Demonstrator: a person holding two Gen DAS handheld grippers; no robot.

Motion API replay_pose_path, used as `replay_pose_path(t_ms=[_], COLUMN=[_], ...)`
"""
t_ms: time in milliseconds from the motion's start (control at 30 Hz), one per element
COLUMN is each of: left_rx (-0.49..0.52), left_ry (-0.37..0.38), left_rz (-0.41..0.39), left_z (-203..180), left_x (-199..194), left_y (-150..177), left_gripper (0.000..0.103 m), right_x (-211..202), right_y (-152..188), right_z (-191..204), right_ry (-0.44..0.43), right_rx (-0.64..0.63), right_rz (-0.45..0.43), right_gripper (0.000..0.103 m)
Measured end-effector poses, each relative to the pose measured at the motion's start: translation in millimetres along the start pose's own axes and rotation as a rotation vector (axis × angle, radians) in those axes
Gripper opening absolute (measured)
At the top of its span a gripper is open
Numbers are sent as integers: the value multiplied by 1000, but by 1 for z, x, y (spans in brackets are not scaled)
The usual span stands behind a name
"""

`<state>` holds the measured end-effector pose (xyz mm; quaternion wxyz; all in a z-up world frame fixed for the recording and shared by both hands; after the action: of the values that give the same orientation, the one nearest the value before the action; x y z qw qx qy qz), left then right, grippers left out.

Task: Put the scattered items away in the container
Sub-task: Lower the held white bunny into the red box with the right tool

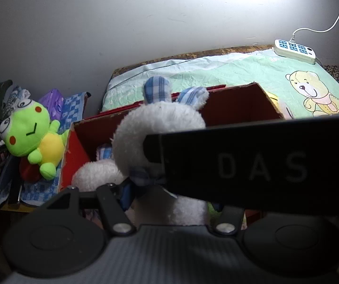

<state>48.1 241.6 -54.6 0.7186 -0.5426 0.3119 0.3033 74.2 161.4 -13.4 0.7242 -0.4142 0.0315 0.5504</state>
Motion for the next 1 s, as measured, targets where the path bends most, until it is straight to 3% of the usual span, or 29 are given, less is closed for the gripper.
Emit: replay_pose_path(t_ms=[433, 667, 1000], left_rx=[-64, -92, -130], left_ry=[33, 34, 48], left_rz=[80, 86, 117], left_z=[17, 20, 22], left_x=[30, 34, 38], left_y=[24, 25, 33], left_gripper=[64, 65, 73], right_x=[35, 39, 25], right_y=[16, 14, 10], right_z=[-5, -5, -5], right_ry=[15, 7, 10], right_rx=[-11, -31, -11], right_rz=[104, 107, 68], right_gripper=[51, 51, 62])
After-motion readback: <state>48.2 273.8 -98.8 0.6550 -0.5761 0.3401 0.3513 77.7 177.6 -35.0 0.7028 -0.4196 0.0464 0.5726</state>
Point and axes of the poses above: each gripper's, at about its wrist camera, not at the fingertips, and x roughly the way its jaws point, z to its left, y to its underside, the point moved 10 cm from there along x, roughly the way its jaws point, and after that the axes turned 6 degrees about x, right-handed, at the moved point
